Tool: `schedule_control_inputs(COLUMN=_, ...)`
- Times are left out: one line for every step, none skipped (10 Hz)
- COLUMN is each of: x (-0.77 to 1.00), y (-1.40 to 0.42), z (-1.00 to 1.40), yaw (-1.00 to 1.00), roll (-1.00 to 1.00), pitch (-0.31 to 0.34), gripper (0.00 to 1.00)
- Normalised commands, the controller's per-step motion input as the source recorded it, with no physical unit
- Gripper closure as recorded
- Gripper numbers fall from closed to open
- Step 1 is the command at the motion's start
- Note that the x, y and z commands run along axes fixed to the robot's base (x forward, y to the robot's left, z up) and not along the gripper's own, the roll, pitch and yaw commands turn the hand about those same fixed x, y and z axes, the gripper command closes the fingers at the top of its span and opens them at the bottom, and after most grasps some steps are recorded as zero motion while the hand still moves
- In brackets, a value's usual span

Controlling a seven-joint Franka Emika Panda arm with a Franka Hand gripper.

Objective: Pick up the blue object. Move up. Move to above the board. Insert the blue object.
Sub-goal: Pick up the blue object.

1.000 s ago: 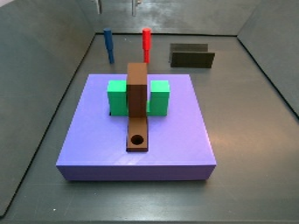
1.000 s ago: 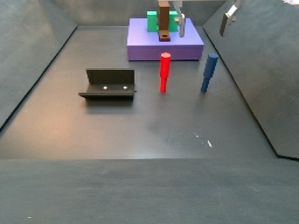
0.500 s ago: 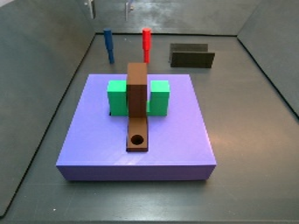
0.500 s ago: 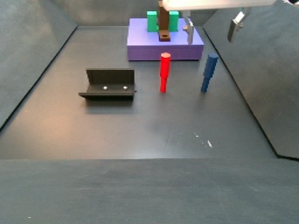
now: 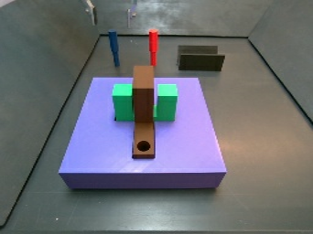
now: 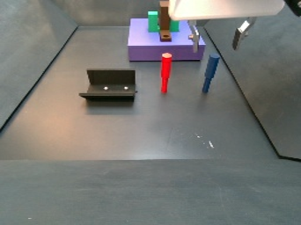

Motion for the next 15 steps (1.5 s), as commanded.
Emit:
schedule_control_inputs(x=0.01, y=0.05, z=-0.17, yaw=0.00, roll=-0.04, pitch=-0.043, gripper=0.00)
schedule_control_inputs(x=0.00, y=0.05, z=-0.19, yaw=0.00, roll=-0.04, pitch=-0.059, gripper=0.00)
schedule_control_inputs(x=0.00, y=0.08, z=-0.21, yaw=0.00, roll=-0.05, pitch=-0.063, gripper=0.00)
schedule_control_inputs(x=0.00, y=0.06, z=-0.30, yaw=0.00, roll=-0.06, pitch=-0.091, gripper=0.00)
schedule_control_inputs(x=0.00, y=0.04, z=-0.33, yaw=0.00, roll=-0.04, pitch=-0.101, gripper=0.00)
schedule_control_inputs(x=0.00, y=0.04, z=-0.32, yaw=0.00, roll=-0.03, pitch=-0.110, gripper=0.00)
schedule_control_inputs(x=0.00, y=0.03, z=-0.27, yaw=0.00, roll=-0.03, pitch=-0.100, gripper=0.00)
schedule_control_inputs(x=0.00, y=0.02, z=-0.21, yaw=0.00, roll=-0.03, pitch=-0.093, gripper=0.00)
schedule_control_inputs(x=-0.06, y=0.01, z=-0.08, yaw=0.00, roll=-0.06, pitch=-0.089, gripper=0.00)
schedule_control_inputs(x=-0.06, y=0.00, z=-0.07, yaw=0.00, roll=-0.04, pitch=-0.086, gripper=0.00)
schedule_control_inputs(x=-0.05, y=0.00, z=-0.07, yaw=0.00, roll=-0.02, pitch=-0.076, gripper=0.00)
schedule_control_inputs(x=-0.06, y=0.00, z=-0.07, yaw=0.00, roll=-0.02, pitch=-0.071, gripper=0.00)
schedule_control_inputs(x=-0.08, y=0.00, z=-0.07, yaw=0.00, roll=0.00, pitch=-0.060, gripper=0.00)
schedule_control_inputs(x=-0.04, y=0.00, z=0.00, yaw=0.00, roll=0.00, pitch=-0.001, gripper=0.00)
schedule_control_inputs(x=0.00, y=0.00, z=0.00, yaw=0.00, roll=0.00, pitch=0.000, gripper=0.00)
